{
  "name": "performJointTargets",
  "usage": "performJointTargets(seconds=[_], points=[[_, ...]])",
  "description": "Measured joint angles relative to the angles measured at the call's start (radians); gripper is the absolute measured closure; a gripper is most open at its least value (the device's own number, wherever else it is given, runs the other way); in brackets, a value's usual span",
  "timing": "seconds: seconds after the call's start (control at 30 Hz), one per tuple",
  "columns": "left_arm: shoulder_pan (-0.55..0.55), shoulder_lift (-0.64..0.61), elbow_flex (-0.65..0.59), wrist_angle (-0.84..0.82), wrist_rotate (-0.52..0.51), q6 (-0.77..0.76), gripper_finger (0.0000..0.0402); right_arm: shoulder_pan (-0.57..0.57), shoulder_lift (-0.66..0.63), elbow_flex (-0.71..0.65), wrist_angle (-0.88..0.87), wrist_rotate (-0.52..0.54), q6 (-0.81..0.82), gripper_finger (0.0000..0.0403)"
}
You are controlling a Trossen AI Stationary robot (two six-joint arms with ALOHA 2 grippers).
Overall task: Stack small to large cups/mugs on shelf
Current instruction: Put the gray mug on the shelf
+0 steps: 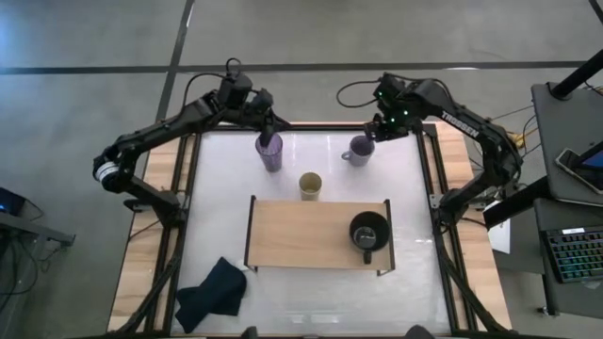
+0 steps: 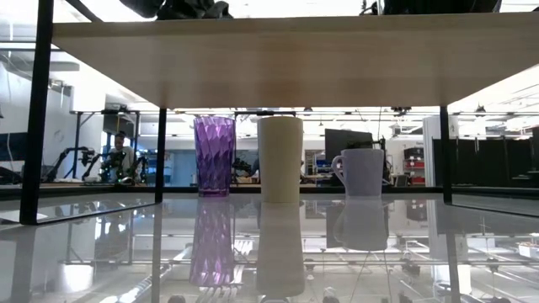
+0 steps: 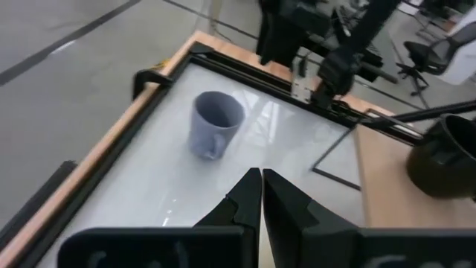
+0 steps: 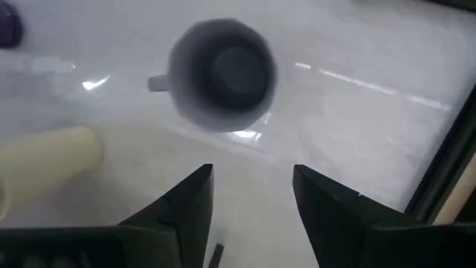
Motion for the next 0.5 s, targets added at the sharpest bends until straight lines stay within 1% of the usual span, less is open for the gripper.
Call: performJointTargets(seconds=[0.07, 0.2, 0.37, 0.5], points=[[0.014, 0.0, 0.0, -0.001, -0.004, 0.0, 0.0402, -0.015, 0.004, -0.031, 0.03, -0.003, 0.033, 0.0225], [0.039, 0.0, -0.004, -0.004, -0.005, 0.0, 0.0402, -0.026, 0.014, -0.096, 0.127, -0.043, 0.097, 0.0225], [0.054, 0.0, -0.031, -0.004, -0.005, 0.0, 0.0402, -0.025, 0.047, -0.175, 0.228, -0.046, 0.153, 0.0225], [0.054, 0.0, -0.064, -0.004, -0.005, 0.0, 0.0402, -0.032, 0.077, -0.214, 0.27, -0.031, 0.162, 0.0225]])
